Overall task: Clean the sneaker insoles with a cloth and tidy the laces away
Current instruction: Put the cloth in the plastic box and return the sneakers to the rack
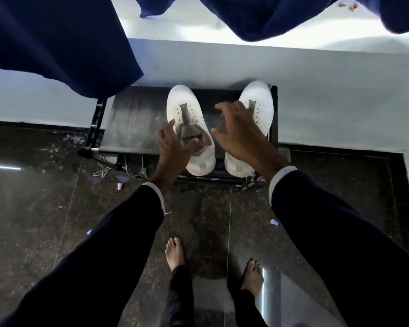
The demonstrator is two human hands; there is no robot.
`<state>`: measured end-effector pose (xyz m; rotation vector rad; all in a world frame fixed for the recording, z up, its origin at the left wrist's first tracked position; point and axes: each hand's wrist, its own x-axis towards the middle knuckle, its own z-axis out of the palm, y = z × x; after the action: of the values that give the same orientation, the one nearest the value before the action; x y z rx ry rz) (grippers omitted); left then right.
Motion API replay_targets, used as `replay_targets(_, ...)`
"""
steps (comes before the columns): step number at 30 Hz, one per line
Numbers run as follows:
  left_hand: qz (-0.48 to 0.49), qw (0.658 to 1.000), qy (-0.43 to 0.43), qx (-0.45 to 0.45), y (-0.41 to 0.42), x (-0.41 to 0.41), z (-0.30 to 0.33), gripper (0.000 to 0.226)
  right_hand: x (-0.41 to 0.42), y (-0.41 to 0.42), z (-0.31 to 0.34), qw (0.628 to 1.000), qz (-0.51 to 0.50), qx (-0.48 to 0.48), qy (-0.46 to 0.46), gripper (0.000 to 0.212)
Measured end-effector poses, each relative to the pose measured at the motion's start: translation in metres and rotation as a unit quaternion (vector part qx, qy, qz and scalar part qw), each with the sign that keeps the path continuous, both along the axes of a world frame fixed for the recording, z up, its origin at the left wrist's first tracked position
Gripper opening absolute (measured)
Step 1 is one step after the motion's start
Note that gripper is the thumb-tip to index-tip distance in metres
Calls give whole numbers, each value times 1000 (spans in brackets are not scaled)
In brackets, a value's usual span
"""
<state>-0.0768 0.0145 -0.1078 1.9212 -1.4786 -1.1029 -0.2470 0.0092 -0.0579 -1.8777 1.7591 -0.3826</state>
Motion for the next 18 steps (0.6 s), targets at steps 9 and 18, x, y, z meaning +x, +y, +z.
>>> replay_targets(9,-68,996,49,35,-39,30,-34,100,58,-50,-11,974,-28,190,122,33)
replay_targets(18,-145,989,14,5,-57,37,-14,67,66,-45,-16,982,-65,132,116,16)
